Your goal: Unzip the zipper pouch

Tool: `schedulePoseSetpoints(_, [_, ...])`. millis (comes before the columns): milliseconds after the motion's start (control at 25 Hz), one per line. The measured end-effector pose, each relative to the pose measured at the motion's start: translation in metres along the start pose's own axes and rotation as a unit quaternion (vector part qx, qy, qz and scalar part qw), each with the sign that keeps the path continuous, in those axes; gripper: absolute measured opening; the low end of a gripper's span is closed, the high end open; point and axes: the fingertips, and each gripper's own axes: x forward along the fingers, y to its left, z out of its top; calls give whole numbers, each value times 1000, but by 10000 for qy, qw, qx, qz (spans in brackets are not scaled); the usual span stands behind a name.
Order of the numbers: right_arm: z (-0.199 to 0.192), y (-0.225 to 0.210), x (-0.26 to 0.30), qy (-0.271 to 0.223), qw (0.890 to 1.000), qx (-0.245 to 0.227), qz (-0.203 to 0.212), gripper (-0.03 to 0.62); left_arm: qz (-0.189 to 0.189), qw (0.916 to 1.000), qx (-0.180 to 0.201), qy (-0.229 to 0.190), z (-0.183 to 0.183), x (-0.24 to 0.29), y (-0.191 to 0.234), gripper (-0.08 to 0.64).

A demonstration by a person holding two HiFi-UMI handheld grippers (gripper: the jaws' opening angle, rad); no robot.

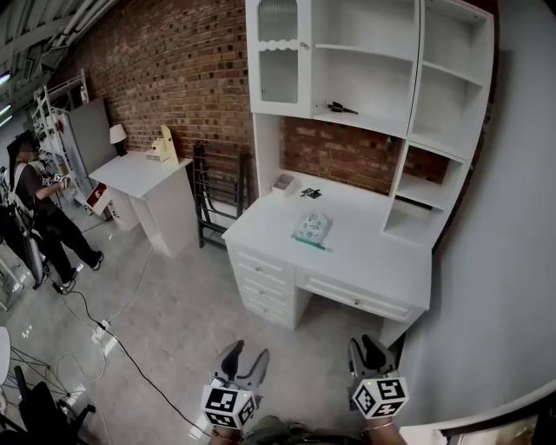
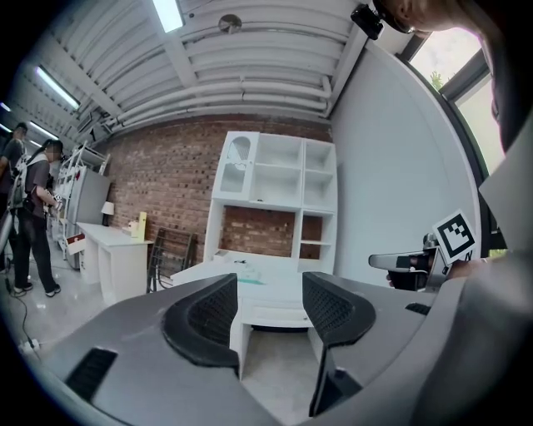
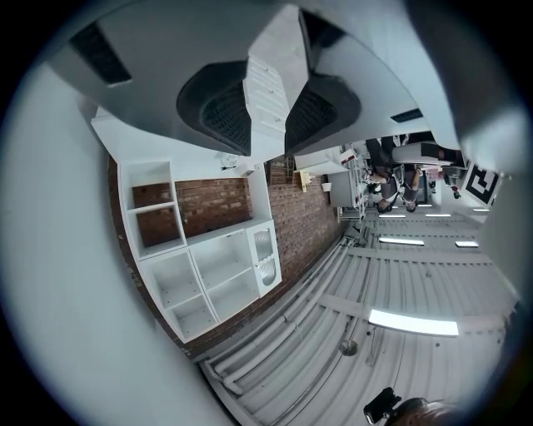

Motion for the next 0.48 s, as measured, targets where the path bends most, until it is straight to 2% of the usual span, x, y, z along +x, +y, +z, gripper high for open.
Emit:
schedulePoseSetpoints(160, [0,2,1,32,10000,6,51,146,-68,9999,-28,91,-2,2,1,267])
schedulePoseSetpoints(480, [2,5,3,68,9999,-13,145,232,-227,9996,-21,164,-1,7,-7,455])
